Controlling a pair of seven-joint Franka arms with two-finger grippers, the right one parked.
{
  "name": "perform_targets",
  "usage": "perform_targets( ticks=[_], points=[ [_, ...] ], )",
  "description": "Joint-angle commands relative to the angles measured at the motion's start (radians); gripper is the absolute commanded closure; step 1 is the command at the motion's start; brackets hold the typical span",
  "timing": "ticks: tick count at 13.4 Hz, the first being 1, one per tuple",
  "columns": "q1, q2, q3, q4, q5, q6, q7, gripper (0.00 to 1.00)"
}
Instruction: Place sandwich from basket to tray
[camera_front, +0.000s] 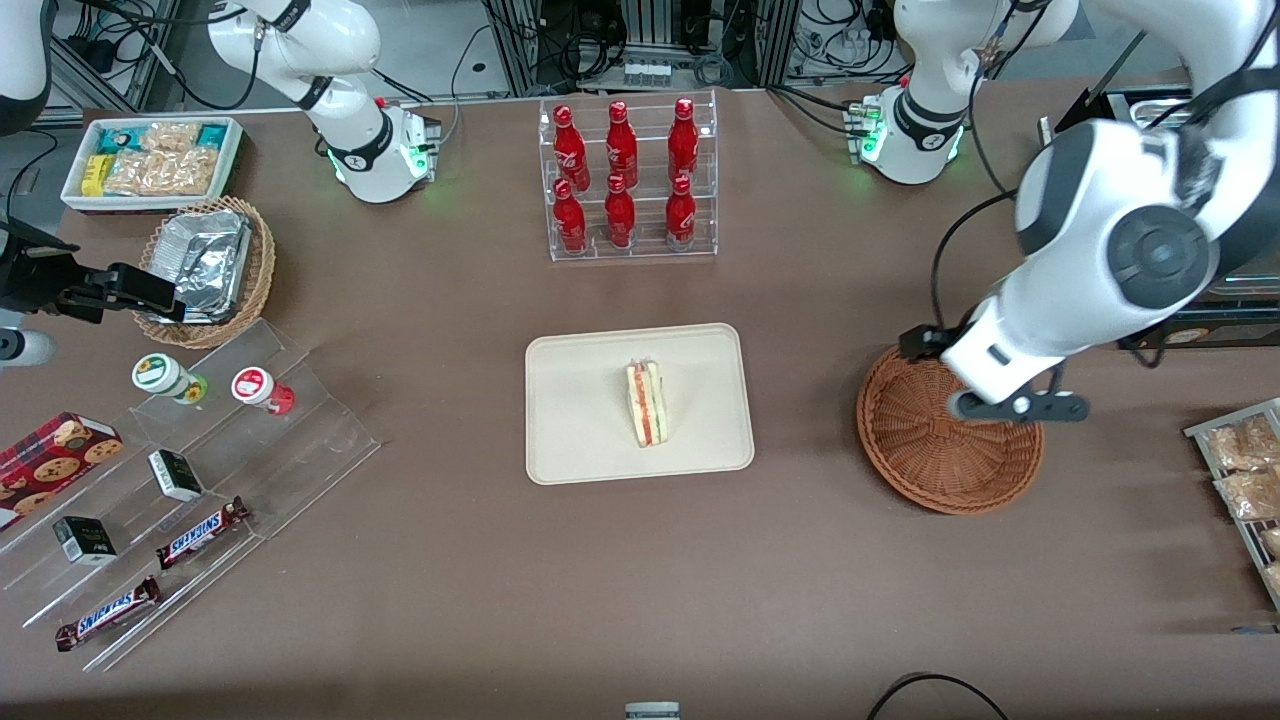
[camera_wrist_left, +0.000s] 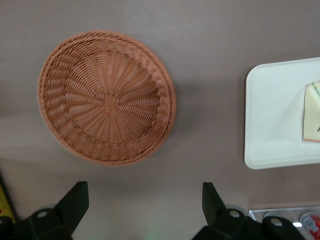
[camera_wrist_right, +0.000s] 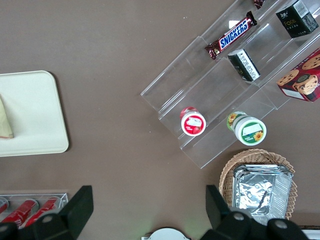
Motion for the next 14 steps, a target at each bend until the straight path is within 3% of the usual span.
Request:
perform_targets(
  ticks=[1,9,14],
  points=[
    [0.051,-0.073,-0.028,-0.05,-0.003,-0.048,0.051,0.0],
    [0.114,-0.221,-0.019,-0.033,0.001,-0.249,0.101,0.0],
    [0.119,-0.241,0.016,-0.018,-0.006,-0.29,0.137,0.0]
  ],
)
